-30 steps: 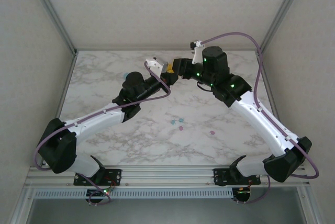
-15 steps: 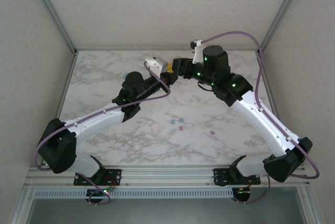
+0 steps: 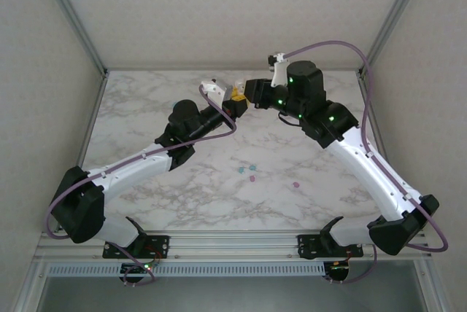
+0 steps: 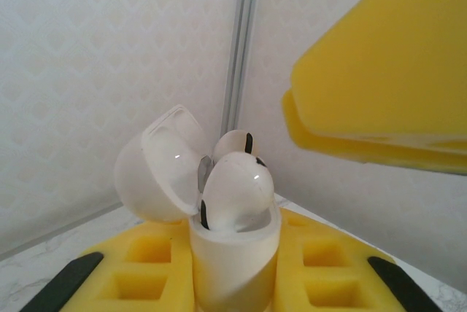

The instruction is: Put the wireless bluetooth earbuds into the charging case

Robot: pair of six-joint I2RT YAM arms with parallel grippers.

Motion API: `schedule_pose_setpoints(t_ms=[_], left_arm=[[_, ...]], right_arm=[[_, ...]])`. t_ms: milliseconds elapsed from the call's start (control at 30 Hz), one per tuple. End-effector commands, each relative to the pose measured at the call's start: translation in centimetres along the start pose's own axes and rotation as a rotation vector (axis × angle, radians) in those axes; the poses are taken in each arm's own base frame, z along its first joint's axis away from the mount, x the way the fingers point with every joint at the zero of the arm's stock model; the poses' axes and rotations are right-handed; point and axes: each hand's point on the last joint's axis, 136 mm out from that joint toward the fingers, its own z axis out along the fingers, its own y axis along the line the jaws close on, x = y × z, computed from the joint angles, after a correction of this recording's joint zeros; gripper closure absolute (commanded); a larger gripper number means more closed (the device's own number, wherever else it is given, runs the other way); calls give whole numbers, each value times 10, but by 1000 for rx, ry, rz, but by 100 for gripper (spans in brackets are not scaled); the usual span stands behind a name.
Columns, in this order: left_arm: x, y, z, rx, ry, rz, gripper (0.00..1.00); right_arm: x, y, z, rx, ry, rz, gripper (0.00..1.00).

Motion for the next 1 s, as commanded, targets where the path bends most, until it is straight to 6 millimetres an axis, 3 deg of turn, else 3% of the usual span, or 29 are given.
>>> schedule_pose_setpoints(t_ms=[0, 233, 733, 967], left_arm=[[-18, -4, -6, 3, -48, 12, 87], [-19, -5, -5, 8, -47, 10, 87], [-19, -12, -7, 44, -34, 24, 87], [-18, -11, -8, 43, -25, 23, 87]], right_arm=[[-5, 11, -10, -20, 7, -25, 82], [-1, 14, -5, -33, 44, -22, 89], [7, 3, 13, 10, 92, -26, 86], [0, 2, 5, 30, 70, -53, 82]])
